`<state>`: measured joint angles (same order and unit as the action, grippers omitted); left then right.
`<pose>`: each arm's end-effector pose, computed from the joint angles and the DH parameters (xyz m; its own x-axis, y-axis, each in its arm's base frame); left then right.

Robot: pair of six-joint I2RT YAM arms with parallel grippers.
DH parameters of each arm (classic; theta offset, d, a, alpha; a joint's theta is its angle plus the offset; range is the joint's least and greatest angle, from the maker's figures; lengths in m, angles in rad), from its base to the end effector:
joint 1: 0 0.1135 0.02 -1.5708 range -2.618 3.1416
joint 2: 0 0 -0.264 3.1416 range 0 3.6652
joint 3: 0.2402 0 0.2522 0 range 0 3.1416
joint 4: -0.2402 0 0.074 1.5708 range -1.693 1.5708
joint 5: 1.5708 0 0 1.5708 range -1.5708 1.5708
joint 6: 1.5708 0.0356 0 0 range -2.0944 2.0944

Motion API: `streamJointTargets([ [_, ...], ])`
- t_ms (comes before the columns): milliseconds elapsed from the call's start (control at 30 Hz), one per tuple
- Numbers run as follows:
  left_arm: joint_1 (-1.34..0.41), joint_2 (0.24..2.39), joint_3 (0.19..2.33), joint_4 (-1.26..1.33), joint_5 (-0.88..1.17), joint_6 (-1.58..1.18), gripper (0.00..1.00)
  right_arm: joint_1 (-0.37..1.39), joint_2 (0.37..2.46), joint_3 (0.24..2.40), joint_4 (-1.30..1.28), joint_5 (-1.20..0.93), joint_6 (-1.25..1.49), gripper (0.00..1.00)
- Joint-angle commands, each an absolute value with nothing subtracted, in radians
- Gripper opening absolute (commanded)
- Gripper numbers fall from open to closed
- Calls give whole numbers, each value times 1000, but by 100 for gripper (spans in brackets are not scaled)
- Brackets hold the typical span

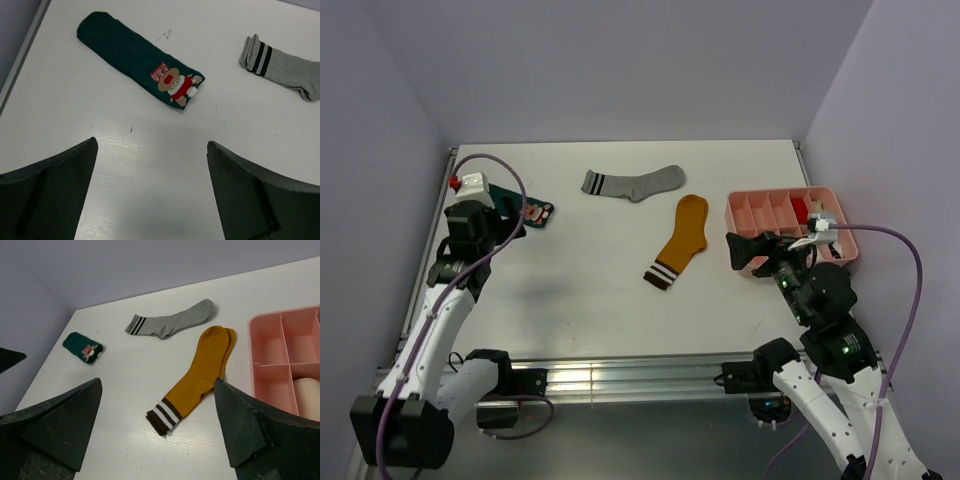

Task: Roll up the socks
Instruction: Roll the sock at the center of the board.

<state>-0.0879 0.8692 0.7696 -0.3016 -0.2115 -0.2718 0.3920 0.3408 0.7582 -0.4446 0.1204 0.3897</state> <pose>0.1994 -0.0101 0.3080 -0.3461 -0.2330 -0.9088 -0.2072 0.9637 -0.1682 0.0757 0.0266 0.3529 -0.1252 0.3564 -0.9259 -0.2386 0.8950 0.3768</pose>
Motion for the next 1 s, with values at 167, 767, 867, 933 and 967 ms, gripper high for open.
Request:
streamJointTargets([
  [167, -83, 1254, 853, -9, -120, -155, 89, 387, 550, 841, -413, 29, 403, 100],
  [767, -83, 1865, 1172, 12, -9, -212, 76, 387, 689, 834, -373, -40, 485, 95],
  [867, -86, 1907, 1209, -49, 25, -224, 72, 387, 706, 838, -374, -44, 491, 94],
  [933, -95, 1908, 1207, -87, 41, -232, 71, 387, 721, 839, -374, -46, 494, 93],
  [967, -98, 1904, 1200, -92, 49, -247, 70, 387, 726, 839, -373, -48, 494, 93],
])
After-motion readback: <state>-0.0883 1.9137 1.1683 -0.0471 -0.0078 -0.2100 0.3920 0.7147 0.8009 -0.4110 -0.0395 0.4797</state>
